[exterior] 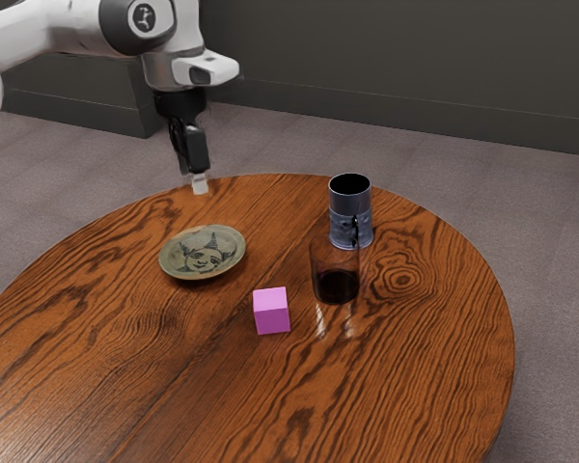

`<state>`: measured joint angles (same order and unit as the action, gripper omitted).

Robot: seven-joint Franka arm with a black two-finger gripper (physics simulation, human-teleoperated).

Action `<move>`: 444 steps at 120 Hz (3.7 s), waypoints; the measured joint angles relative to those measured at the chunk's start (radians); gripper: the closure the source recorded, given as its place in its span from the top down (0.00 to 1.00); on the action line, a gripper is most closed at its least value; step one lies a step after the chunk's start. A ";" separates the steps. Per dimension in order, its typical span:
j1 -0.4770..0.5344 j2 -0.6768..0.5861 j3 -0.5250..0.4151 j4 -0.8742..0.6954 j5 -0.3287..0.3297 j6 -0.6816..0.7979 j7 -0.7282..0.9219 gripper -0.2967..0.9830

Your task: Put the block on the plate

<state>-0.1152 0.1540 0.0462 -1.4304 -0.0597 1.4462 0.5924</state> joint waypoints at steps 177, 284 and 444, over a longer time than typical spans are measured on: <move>-0.013 0.395 -0.035 -0.143 -0.030 0.555 0.269 0.77; 0.028 0.497 -0.086 -0.147 -0.016 0.649 0.236 0.46; 0.085 0.265 0.286 -0.099 -0.038 0.483 0.292 0.42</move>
<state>-0.0300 0.4192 0.3323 -1.5297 -0.0975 1.9295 0.8846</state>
